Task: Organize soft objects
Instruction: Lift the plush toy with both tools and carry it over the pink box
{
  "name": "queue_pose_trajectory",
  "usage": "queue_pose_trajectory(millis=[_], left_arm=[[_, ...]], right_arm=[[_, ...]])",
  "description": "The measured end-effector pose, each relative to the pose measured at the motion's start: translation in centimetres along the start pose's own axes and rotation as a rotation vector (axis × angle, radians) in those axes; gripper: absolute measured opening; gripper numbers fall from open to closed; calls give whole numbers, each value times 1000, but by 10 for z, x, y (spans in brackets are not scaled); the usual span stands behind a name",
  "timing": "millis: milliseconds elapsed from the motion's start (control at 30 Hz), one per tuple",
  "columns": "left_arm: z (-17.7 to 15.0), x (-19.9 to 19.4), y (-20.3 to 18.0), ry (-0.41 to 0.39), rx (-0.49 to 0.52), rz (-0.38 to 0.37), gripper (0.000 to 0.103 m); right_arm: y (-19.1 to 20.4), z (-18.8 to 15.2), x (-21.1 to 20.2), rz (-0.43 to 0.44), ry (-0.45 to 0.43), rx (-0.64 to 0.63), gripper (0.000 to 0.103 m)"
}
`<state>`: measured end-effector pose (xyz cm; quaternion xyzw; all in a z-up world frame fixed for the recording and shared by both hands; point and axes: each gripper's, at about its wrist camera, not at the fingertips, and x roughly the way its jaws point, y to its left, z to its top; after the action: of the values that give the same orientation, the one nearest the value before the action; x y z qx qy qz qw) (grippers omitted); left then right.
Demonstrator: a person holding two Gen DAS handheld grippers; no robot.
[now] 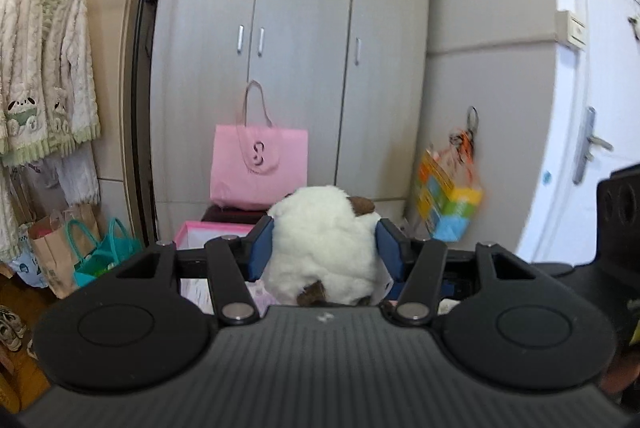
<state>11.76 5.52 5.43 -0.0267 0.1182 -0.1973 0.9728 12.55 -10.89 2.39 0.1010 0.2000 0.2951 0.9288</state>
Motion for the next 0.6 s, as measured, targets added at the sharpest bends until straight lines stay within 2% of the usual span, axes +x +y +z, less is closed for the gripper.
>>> queue_pose_trajectory(millis=[200, 267, 433, 600], left_arm=[[2, 50, 16, 19, -46, 12, 55], [-1, 67, 24, 38, -34, 12, 55], [-6, 102, 58, 141, -112, 21, 55], [-12, 120, 79, 204, -155, 47, 55]], right_arm=[[-35, 14, 34, -5, 6, 33, 69], [-46, 17, 49, -3, 33, 28, 69], [-67, 19, 91, 3, 136, 57, 69], [-76, 20, 120, 29, 200, 56, 69]])
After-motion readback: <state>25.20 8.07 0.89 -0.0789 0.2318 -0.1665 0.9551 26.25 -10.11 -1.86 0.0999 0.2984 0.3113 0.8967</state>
